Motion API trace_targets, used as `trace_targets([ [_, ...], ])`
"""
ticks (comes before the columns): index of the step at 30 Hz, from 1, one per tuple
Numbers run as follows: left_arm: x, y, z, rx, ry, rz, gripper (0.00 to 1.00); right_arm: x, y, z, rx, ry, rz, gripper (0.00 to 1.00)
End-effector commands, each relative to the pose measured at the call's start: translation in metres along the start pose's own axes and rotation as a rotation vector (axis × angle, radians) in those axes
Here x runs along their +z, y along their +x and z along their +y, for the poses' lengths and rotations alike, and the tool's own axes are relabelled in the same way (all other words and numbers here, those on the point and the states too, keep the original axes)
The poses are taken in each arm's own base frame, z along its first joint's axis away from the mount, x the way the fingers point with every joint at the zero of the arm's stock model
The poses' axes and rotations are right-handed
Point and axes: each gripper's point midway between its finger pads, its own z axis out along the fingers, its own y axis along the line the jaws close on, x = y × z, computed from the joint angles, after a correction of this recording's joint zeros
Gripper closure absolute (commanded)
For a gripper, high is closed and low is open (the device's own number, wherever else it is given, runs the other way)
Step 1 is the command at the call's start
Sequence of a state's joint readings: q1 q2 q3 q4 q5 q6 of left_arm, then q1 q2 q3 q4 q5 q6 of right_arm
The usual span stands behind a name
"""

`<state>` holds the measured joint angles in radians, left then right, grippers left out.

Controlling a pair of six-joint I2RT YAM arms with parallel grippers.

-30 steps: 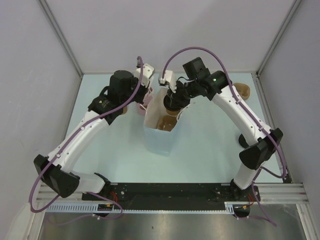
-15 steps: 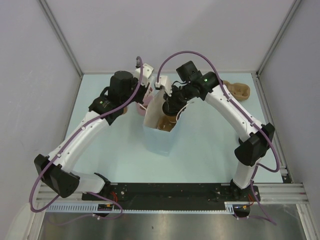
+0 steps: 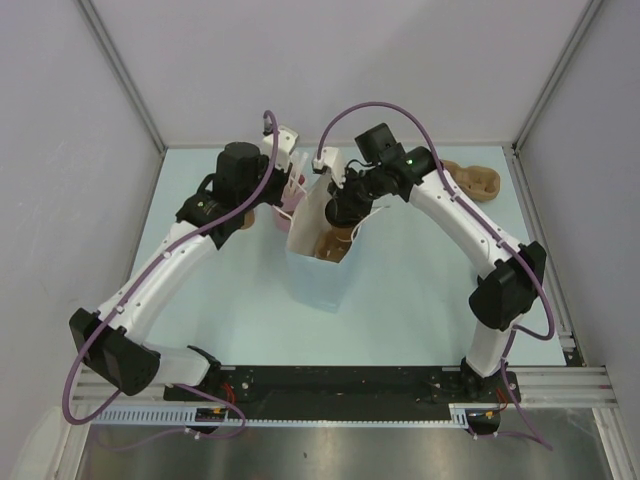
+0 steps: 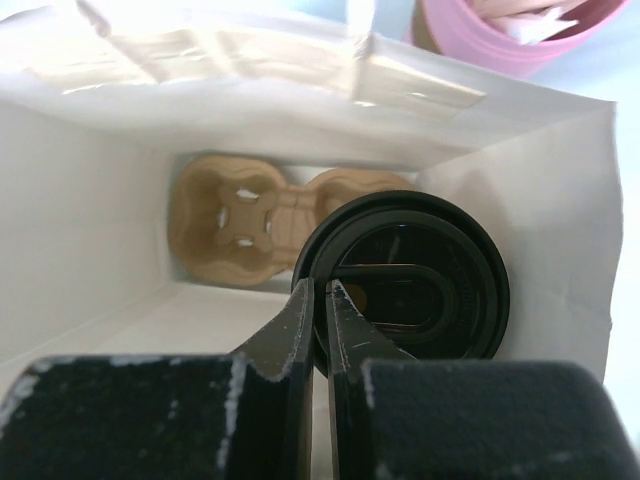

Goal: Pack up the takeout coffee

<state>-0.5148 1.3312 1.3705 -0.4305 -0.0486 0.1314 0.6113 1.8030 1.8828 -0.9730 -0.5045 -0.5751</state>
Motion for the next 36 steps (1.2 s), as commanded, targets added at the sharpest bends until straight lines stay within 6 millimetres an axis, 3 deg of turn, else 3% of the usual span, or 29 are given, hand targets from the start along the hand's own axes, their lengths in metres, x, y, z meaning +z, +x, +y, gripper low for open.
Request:
trace_targets([
  [1,-0.013,-0.017,0.004,-0.032,-0.008,-0.070,1.00,0.000,-0.022,-0.015,-0.020,0.052,-0.083,1.00],
  [12,-0.012,-0.017,0.003,-0.036,0.002,-0.071,1.00,0.035,0.004,-0.012,0.017,-0.021,0.004,1.00],
  [36,-0.010,-0.016,0.003,-0.039,0.001,-0.065,1.00,0.067,0.049,-0.015,0.075,-0.051,0.132,1.00],
])
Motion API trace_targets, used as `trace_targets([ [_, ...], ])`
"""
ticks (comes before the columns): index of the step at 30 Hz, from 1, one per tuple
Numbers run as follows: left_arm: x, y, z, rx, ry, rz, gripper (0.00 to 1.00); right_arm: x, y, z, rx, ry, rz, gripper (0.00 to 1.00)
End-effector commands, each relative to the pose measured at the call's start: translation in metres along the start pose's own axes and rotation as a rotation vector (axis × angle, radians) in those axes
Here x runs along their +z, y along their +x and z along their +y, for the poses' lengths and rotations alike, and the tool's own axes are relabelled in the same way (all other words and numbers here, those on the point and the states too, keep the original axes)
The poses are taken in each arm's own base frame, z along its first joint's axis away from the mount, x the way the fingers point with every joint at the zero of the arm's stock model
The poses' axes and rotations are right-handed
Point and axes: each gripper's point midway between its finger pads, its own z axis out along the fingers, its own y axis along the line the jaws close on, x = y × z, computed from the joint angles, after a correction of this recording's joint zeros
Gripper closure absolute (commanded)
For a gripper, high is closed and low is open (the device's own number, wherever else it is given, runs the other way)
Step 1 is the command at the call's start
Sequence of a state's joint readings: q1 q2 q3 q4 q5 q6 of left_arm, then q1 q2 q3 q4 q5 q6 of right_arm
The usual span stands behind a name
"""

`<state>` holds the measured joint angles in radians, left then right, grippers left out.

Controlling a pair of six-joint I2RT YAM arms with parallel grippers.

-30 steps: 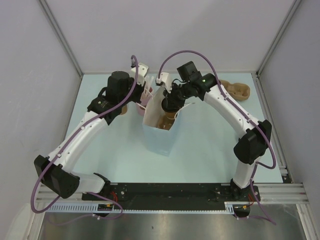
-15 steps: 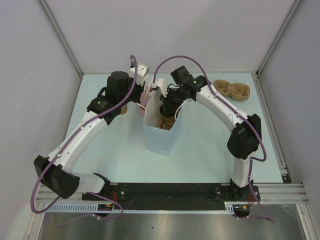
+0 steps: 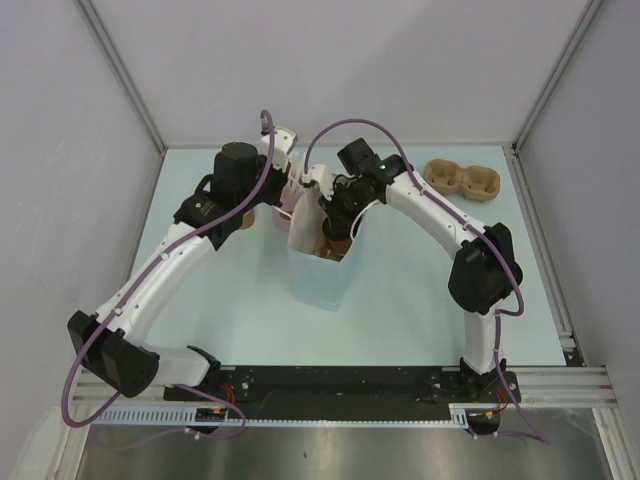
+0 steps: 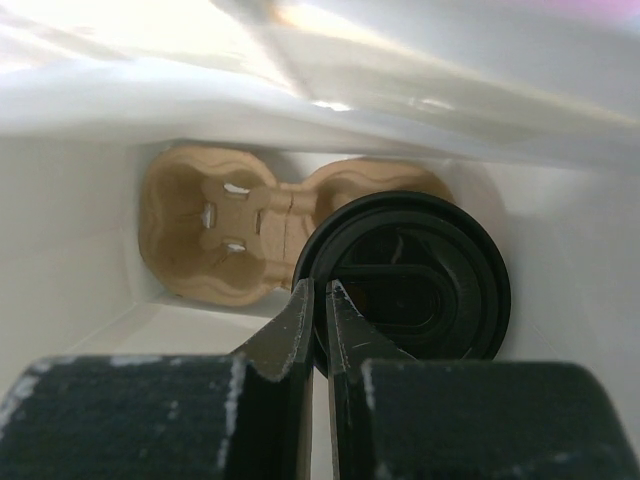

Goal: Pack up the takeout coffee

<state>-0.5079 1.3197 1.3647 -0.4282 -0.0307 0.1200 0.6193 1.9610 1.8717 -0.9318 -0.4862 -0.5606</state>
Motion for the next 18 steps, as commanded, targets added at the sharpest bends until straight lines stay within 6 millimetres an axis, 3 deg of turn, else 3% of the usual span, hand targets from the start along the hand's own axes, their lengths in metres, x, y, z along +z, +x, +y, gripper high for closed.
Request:
trace_targets([
  [1,-0.008,-0.015,0.003,-0.024,-0.009,-0.057,1.00,0.011,0.011,-0.002,0.005,-0.007,0.027,1.00],
  [18,-0.004,-0.013,0.002,-0.027,-0.003,-0.044,1.00,0.031,0.039,0.003,0.017,-0.028,0.090,1.00],
])
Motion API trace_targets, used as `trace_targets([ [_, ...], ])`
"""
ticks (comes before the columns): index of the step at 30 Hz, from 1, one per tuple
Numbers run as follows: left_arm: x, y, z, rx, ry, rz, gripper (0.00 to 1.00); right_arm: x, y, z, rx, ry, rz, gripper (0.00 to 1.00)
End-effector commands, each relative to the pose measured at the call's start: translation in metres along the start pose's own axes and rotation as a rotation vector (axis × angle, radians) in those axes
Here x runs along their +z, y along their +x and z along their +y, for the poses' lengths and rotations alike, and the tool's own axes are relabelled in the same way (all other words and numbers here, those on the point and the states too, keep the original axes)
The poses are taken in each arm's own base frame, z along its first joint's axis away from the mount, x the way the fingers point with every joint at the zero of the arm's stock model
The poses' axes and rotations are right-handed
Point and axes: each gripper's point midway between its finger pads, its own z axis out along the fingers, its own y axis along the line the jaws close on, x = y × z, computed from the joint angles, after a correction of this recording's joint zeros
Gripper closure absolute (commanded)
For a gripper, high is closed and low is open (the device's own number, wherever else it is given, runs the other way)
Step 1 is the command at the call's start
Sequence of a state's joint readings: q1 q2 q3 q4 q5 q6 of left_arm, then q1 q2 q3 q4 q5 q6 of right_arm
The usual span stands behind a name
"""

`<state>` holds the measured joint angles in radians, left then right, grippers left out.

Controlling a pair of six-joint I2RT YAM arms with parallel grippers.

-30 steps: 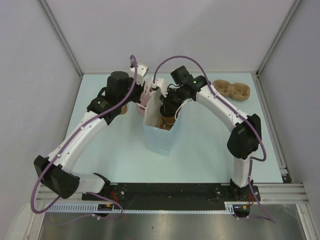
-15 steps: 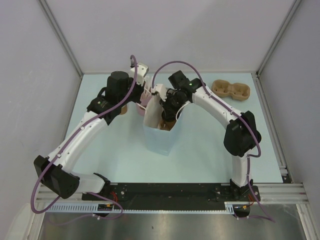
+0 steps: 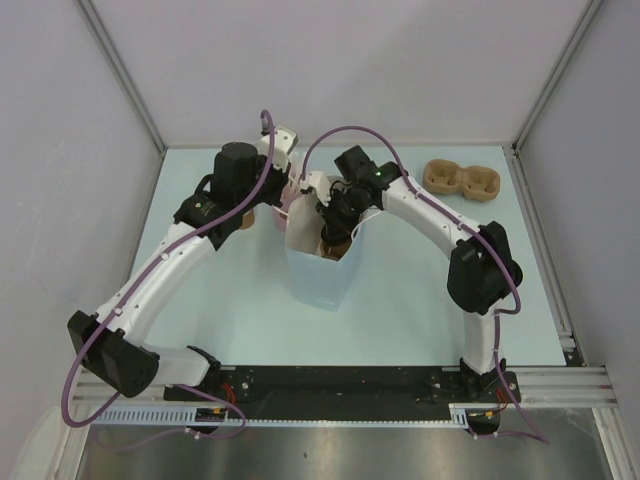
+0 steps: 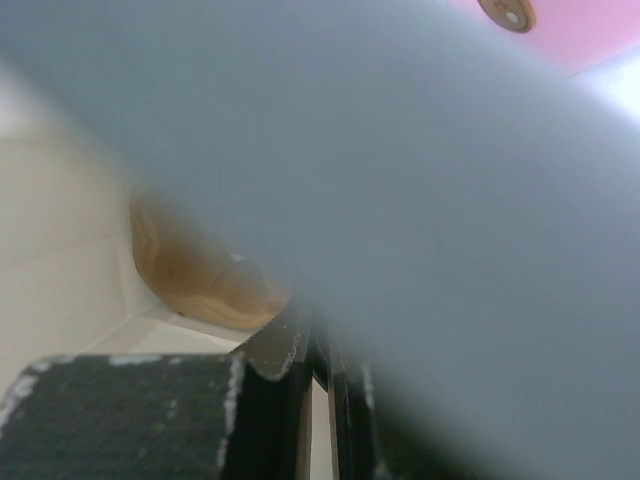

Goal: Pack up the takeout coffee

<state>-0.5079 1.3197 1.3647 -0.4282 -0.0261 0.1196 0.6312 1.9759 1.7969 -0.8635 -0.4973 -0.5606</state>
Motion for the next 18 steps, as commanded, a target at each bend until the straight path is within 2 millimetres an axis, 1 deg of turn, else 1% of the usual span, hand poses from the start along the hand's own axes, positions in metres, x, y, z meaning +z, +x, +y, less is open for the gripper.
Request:
trace_targets([
  [1,-0.004,-0.013,0.003,-0.026,-0.011,-0.043,1.00,0.009,0.026,-0.001,0.021,-0.001,0.078,1.00],
  [5,-0.001,-0.007,0.008,-0.022,-0.038,-0.026,1.00,0.008,0.027,0.001,0.024,-0.003,0.069,1.00],
  [7,0.002,0.000,0.012,-0.017,-0.059,-0.005,1.00,0.007,0.026,-0.001,0.025,0.001,0.057,1.00],
  [9,0.007,0.012,0.017,-0.013,-0.089,0.035,1.00,0.005,0.026,-0.003,0.028,0.007,0.052,1.00],
  [12,0.010,0.024,0.031,-0.013,-0.139,0.072,1.00,0.004,0.028,-0.004,0.033,0.007,0.050,1.00],
  [14,0.011,0.025,0.038,-0.015,-0.167,0.076,1.00,0.005,0.031,-0.003,0.035,-0.001,0.053,1.00],
  [15,0.012,0.026,0.045,-0.023,-0.191,0.082,1.00,0.005,0.031,-0.004,0.036,-0.001,0.051,1.00],
  [17,0.012,0.027,0.050,-0.036,-0.208,0.092,1.00,0.006,0.031,-0.003,0.036,-0.006,0.047,1.00],
  [18,0.013,0.025,0.055,-0.046,-0.223,0.091,1.00,0.007,0.032,-0.003,0.037,-0.007,0.047,1.00],
])
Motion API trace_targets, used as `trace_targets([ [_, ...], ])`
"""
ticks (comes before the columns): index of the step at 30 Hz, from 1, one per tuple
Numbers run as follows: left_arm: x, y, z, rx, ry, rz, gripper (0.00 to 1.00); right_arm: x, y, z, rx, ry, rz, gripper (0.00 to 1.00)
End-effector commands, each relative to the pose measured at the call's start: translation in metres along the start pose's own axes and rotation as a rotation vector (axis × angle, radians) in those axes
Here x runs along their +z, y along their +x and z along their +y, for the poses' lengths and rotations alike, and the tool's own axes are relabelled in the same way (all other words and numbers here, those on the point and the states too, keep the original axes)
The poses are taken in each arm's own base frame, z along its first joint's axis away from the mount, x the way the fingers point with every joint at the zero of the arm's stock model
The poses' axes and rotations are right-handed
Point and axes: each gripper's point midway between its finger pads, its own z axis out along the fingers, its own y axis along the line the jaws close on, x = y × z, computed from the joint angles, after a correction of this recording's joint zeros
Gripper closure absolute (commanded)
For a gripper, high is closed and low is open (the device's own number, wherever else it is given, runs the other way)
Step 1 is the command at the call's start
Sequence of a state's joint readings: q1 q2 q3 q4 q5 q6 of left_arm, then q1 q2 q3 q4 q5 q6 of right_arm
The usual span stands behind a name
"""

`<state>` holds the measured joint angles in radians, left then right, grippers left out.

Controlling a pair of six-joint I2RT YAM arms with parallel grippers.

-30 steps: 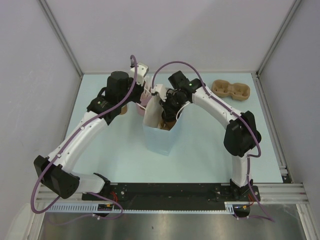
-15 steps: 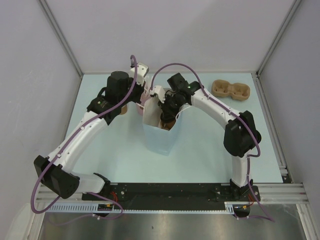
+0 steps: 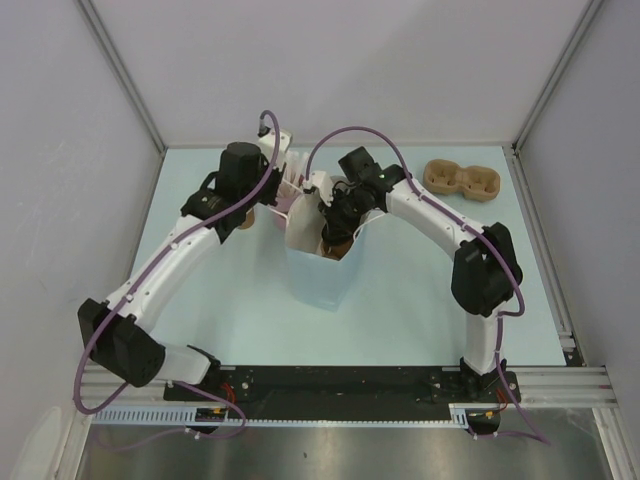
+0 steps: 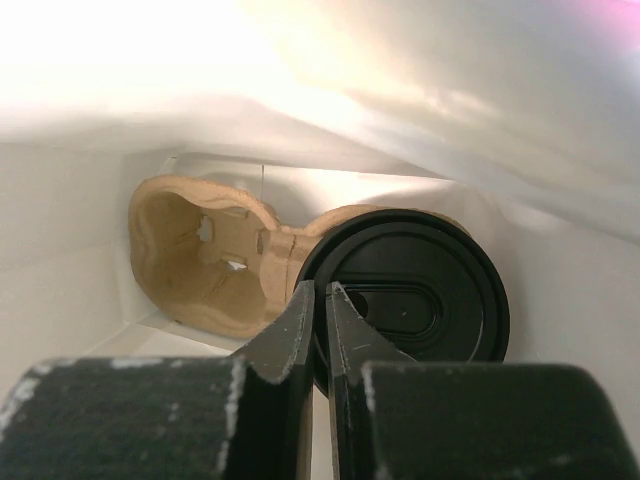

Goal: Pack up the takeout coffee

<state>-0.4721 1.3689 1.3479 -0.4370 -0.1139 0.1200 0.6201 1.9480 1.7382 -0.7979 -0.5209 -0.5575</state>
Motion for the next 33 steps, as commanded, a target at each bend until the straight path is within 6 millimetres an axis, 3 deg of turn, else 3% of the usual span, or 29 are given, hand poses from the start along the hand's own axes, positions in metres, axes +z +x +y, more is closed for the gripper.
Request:
trace_targets([
  [1,0.003,-0.002,0.031,-0.044,-0.120,0.013,1.00,0.006,0.032,-0.001,0.045,-0.009,0.085,1.00],
  [12,0.007,-0.001,0.050,-0.082,-0.179,0.036,1.00,0.008,0.032,-0.001,0.044,-0.017,0.081,1.00],
  [25,0.029,0.018,0.051,-0.117,-0.158,0.147,1.00,0.005,0.031,-0.002,0.043,-0.014,0.067,1.00],
  [33,0.020,0.007,0.047,-0.129,-0.125,0.098,1.00,0.017,0.048,0.000,0.060,-0.034,0.110,1.00],
])
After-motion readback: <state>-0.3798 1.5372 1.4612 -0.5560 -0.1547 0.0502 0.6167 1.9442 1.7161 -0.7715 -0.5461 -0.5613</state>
